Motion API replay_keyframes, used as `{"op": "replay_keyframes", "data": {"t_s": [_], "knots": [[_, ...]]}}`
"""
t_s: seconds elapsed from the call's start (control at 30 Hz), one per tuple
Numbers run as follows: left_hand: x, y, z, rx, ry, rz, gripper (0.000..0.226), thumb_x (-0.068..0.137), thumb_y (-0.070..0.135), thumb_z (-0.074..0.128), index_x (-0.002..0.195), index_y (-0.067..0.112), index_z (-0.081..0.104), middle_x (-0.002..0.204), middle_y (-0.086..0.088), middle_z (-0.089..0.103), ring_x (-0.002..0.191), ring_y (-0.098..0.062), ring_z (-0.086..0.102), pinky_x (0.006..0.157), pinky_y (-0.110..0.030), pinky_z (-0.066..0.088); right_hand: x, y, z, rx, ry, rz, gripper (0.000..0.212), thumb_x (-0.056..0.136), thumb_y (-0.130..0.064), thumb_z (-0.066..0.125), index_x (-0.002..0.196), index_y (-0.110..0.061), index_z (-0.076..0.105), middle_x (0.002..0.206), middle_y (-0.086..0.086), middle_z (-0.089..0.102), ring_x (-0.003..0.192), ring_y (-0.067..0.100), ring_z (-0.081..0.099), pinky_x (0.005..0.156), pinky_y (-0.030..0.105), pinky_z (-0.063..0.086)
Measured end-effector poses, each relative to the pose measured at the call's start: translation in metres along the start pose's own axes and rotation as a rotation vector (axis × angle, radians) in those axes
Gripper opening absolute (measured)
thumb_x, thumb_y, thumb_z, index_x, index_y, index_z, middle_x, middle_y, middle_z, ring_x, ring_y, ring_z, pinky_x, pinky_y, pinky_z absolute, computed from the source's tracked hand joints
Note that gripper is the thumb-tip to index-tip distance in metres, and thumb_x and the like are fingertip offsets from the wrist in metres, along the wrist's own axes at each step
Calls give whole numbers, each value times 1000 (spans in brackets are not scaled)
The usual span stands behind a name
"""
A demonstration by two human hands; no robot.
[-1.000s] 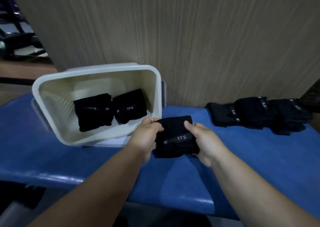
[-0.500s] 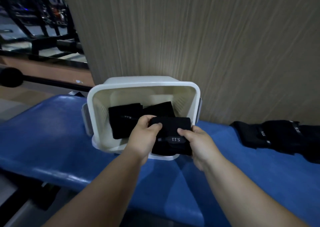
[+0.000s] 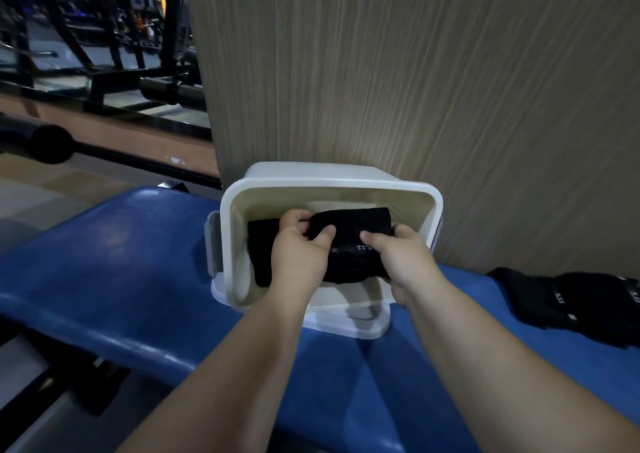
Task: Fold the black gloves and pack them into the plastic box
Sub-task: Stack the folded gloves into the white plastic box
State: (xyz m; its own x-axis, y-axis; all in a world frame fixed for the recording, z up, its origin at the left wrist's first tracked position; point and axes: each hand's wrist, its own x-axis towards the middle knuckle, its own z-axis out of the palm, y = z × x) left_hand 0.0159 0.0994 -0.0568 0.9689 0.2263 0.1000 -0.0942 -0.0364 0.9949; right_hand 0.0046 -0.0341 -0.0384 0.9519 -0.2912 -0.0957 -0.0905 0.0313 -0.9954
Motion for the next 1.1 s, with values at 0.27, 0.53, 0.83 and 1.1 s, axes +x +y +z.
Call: {"op": "replay_keyframes", "data": {"t_s": [0.27, 0.53, 0.83, 1.1], "knots": [[5, -4, -1, 432, 29, 232, 37, 90, 22, 60, 126, 21, 52, 112, 8, 59, 115, -17, 48, 95, -33, 43, 24, -5, 9, -174, 99, -53, 15, 87, -17, 66, 101, -16, 60, 94, 8, 68, 84, 26, 67, 72, 37, 58], [3, -9, -6, 737, 83, 297, 37, 93, 32, 54, 129, 23, 53, 117, 0, 59, 121, -20, 40, 110, -33, 23, 33, -8, 14, -335, 113, -99, 19, 89, -19, 64, 108, -14, 61, 90, 4, 67, 79, 21, 64, 64, 26, 49], [10, -16, -8, 898, -93, 210, 46, 100, 38, 35, 145, 28, 37, 144, 7, 45, 138, -14, 25, 118, -35, 10, 35, -6, 18, -804, 167, -174, 20, 89, -35, 55, 102, -20, 56, 87, 0, 61, 80, 24, 57, 70, 31, 45], [11, -21, -6, 968, -152, 184, 49, 101, 40, 27, 149, 33, 25, 151, 14, 34, 142, -13, 16, 118, -37, 6, 38, 13, 26, -907, 171, -252, 51, 96, -30, 46, 143, -16, 32, 133, 14, 44, 117, 34, 49, 94, 39, 41]]}}
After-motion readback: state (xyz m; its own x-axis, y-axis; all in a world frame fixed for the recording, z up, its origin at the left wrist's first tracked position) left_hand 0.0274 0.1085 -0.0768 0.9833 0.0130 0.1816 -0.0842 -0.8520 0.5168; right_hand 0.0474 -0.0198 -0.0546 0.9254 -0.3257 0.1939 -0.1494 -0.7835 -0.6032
